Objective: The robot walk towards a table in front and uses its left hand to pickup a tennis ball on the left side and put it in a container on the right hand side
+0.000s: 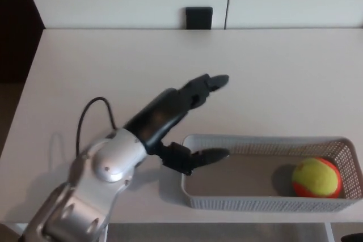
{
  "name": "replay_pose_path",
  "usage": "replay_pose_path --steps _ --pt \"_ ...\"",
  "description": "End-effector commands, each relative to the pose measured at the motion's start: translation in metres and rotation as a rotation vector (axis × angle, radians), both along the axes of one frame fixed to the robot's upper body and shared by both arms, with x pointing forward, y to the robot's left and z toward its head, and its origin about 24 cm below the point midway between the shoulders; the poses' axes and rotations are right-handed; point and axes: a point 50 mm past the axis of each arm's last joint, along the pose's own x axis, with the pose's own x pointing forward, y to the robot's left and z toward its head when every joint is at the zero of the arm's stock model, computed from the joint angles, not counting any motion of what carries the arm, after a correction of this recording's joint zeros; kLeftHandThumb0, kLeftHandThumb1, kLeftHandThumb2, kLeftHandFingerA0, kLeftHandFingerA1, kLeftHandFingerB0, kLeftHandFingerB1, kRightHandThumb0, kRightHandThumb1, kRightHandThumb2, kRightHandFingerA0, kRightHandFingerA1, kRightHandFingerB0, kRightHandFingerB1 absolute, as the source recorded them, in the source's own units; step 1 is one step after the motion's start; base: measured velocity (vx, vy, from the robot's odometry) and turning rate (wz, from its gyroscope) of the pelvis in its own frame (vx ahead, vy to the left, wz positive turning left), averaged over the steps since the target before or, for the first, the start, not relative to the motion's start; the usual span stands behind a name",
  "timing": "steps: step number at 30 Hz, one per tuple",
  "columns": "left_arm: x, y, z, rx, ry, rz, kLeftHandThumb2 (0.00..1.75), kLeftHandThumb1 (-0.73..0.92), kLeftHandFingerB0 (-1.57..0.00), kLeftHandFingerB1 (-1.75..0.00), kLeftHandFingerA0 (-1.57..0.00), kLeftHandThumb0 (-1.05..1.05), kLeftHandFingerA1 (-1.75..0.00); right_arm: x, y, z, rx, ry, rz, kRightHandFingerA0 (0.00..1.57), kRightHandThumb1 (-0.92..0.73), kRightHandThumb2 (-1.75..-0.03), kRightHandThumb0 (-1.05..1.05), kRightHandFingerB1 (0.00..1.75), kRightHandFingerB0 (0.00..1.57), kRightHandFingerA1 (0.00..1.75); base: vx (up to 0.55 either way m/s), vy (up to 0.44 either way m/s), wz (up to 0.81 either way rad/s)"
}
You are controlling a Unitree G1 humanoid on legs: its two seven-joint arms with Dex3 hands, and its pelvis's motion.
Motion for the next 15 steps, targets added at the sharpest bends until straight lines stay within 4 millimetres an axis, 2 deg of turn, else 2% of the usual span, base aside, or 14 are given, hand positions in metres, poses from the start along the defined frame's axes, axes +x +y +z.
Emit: replay_pose_path --steps 1,2,3,4,5,7,8,9,10,11,13,14,15 --pt "-0.016 0.013 0.022 -0.086 -0.038 -0.066 0.83 0.44 -0.06 -0.14 -0.04 -0.72 -0.35 0.000 -0.005 -0.001 -0.024 0.019 -0.005 0.68 -0.52 -0.78 -0.44 0.51 0.53 0.57 0.00 0.000 0.00" --pt "-0.031 0.024 0.035 -0.137 -0.086 -0.071 0.57 0.53 -0.06 -0.23 -0.14 -0.71 -0.36 -0.005 -0.008 -0.001 -0.031 0.029 0.001 0.66 -0.53 -0.78 -0.43 0.51 0.52 0.56 0.00 0.000 0.00" --pt "-0.052 0.036 0.050 -0.183 -0.152 -0.081 0.57 0.53 -0.06 -0.23 -0.14 -0.71 -0.36 -0.011 -0.012 -0.001 -0.039 0.041 0.009 0.66 -0.53 -0.78 -0.43 0.51 0.52 0.56 0.00 0.000 0.00" --pt "-0.063 0.046 0.059 -0.216 -0.179 -0.076 0.85 0.23 0.00 -0.50 0.00 -0.35 -0.49 -0.013 -0.012 -0.002 -0.039 0.046 0.006 0.65 -0.53 -0.78 -0.43 0.51 0.52 0.56 0.00 0.000 0.00" --pt "-0.074 0.056 0.066 -0.241 -0.198 -0.069 0.85 0.23 0.00 -0.50 0.00 -0.35 -0.49 -0.013 -0.012 -0.002 -0.036 0.048 0.000 0.65 -0.53 -0.78 -0.43 0.51 0.52 0.56 0.00 0.000 0.00" --pt "-0.077 0.058 0.068 -0.246 -0.198 -0.069 0.85 0.23 0.00 -0.50 0.00 -0.35 -0.49 -0.013 -0.012 -0.002 -0.035 0.049 -0.001 0.65 -0.53 -0.78 -0.43 0.51 0.52 0.56 0.00 0.000 0.00" --pt "-0.089 0.073 0.071 -0.298 -0.199 -0.055 0.69 0.39 -0.08 -0.36 -0.19 -0.60 -0.48 -0.013 -0.013 -0.002 -0.038 0.052 -0.004 0.78 -0.62 -0.59 -0.36 0.40 0.56 0.46 0.00 0.000 0.00" --pt "-0.106 0.090 0.077 -0.348 -0.209 -0.039 0.69 0.39 -0.08 -0.36 -0.19 -0.60 -0.48 -0.013 -0.014 -0.002 -0.041 0.056 -0.007 0.78 -0.62 -0.59 -0.36 0.40 0.56 0.46 0.00 0.000 0.00" --pt "-0.115 0.103 0.075 -0.376 -0.188 -0.030 0.67 0.39 -0.11 -0.39 -0.27 -0.50 -0.51 -0.014 -0.015 -0.002 -0.043 0.062 -0.007 0.77 -0.62 -0.59 -0.36 0.39 0.55 0.46 0.00 0.000 0.00" --pt "-0.124 0.117 0.071 -0.400 -0.165 -0.020 0.67 0.39 -0.11 -0.39 -0.27 -0.50 -0.51 -0.015 -0.015 -0.002 -0.044 0.069 -0.006 0.77 -0.62 -0.59 -0.36 0.39 0.55 0.46 0.00 0.000 0.00" --pt "-0.133 0.130 0.065 -0.428 -0.123 0.014 0.66 0.39 -0.14 -0.40 -0.28 -0.47 -0.52 -0.016 -0.016 -0.002 -0.045 0.076 -0.011 0.78 -0.62 -0.59 -0.36 0.39 0.55 0.46 0.00 0.000 0.00" --pt "-0.146 0.149 0.052 -0.423 -0.063 0.090 0.54 0.49 -0.24 -0.38 -0.42 -0.42 -0.48 -0.021 -0.017 -0.004 -0.037 0.083 -0.011 0.72 -0.52 -0.78 -0.43 0.51 0.50 0.59 0.00 0.000 0.00" --pt "-0.155 0.162 0.043 -0.435 -0.016 0.125 0.55 0.50 -0.29 -0.39 -0.47 -0.38 -0.49 -0.024 -0.018 -0.005 -0.037 0.089 -0.010 0.69 -0.52 -0.78 -0.44 0.50 0.50 0.57 0.00 0.000 0.00"
